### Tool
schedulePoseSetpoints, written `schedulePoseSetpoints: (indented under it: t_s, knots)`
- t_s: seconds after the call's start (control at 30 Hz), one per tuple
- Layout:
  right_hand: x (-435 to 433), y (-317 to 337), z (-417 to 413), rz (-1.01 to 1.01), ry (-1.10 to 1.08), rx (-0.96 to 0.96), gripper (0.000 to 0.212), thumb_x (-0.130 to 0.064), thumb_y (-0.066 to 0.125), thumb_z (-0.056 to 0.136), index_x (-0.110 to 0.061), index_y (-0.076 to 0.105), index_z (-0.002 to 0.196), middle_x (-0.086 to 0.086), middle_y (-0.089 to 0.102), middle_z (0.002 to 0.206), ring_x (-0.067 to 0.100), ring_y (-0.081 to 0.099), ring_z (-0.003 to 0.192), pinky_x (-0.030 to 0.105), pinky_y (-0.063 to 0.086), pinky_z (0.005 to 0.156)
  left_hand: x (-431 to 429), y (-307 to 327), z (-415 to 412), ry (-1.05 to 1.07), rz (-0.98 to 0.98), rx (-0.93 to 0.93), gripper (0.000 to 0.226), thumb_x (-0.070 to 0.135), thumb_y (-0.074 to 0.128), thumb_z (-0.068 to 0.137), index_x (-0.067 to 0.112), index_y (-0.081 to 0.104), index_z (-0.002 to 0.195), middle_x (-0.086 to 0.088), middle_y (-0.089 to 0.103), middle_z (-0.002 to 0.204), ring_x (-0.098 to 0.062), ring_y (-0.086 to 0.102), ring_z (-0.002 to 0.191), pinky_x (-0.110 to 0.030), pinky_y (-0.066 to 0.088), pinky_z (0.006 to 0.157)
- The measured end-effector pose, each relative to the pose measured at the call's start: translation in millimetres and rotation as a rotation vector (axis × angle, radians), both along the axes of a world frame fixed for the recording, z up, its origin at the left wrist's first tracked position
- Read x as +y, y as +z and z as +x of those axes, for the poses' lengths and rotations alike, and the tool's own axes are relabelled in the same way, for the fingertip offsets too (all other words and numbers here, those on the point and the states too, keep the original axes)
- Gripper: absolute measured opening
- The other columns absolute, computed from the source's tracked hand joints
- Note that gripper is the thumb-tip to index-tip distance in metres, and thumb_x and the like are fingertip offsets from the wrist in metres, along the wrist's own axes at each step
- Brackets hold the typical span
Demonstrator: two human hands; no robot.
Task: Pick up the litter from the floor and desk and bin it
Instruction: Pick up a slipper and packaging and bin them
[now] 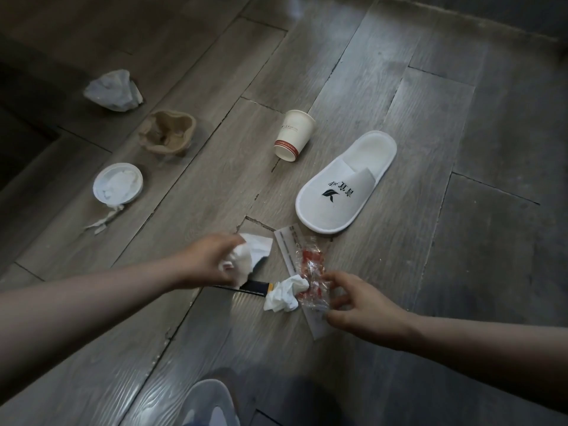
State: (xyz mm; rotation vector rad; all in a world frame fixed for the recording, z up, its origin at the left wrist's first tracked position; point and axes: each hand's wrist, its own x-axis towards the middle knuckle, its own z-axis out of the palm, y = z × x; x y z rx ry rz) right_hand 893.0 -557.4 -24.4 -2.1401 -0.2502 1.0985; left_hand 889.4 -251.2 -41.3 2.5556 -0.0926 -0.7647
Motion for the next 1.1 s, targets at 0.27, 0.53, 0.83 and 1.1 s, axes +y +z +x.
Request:
schedulePoseSetpoints:
  t_s: [0.27, 0.53, 0.83, 1.1]
  knots:
    - [0, 4, -1, 0.020, -0.047, 0.030, 0.066, -0.026, 0.068, 0.073, -0.028, 0.046, 0.135, -0.003, 0.054, 0.123, 0.011, 0.065, 0.099, 0.036, 0.056, 0.086, -20, -9, -12, -0.176, 0.165, -0.189, 0.034, 0.030, 0.070, 0.069, 0.008, 0.055, 0.090, -0.008, 0.057, 0.096, -0.029, 0.056, 0.087, -0.028, 0.031, 0.064]
    - [-1, 10, -5, 0.041, -0.116, 0.097, 0.065, -0.018, 0.068, 0.079, -0.027, 0.042, 0.137, -0.007, 0.055, 0.115, 0.012, 0.065, 0.098, 0.035, 0.057, 0.085, -31, -3, -10, 0.424, 0.180, -0.078, 0.030, 0.036, 0.069, 0.072, 0.009, 0.059, 0.080, -0.006, 0.062, 0.079, -0.022, 0.059, 0.074, -0.030, 0.040, 0.059]
    - [20, 12, 2, 0.260, -0.096, 0.395, 0.082, -0.021, 0.064, 0.067, -0.031, 0.035, 0.143, -0.004, 0.059, 0.125, 0.012, 0.062, 0.110, 0.018, 0.052, 0.074, -59, 4, -9, 0.827, -0.178, 0.048, 0.044, 0.048, 0.076, 0.072, 0.009, 0.059, 0.082, -0.002, 0.062, 0.079, -0.019, 0.058, 0.073, -0.029, 0.042, 0.058]
    - [-10, 10, 19, 0.123, -0.255, 0.265, 0.072, -0.027, 0.062, 0.062, -0.021, 0.046, 0.132, 0.003, 0.055, 0.121, 0.013, 0.060, 0.101, 0.034, 0.054, 0.085, -81, 14, -27, 0.701, -0.013, 0.020, 0.114, 0.066, 0.076, 0.058, 0.019, 0.021, 0.146, -0.008, 0.026, 0.143, -0.027, 0.025, 0.134, -0.040, 0.030, 0.108]
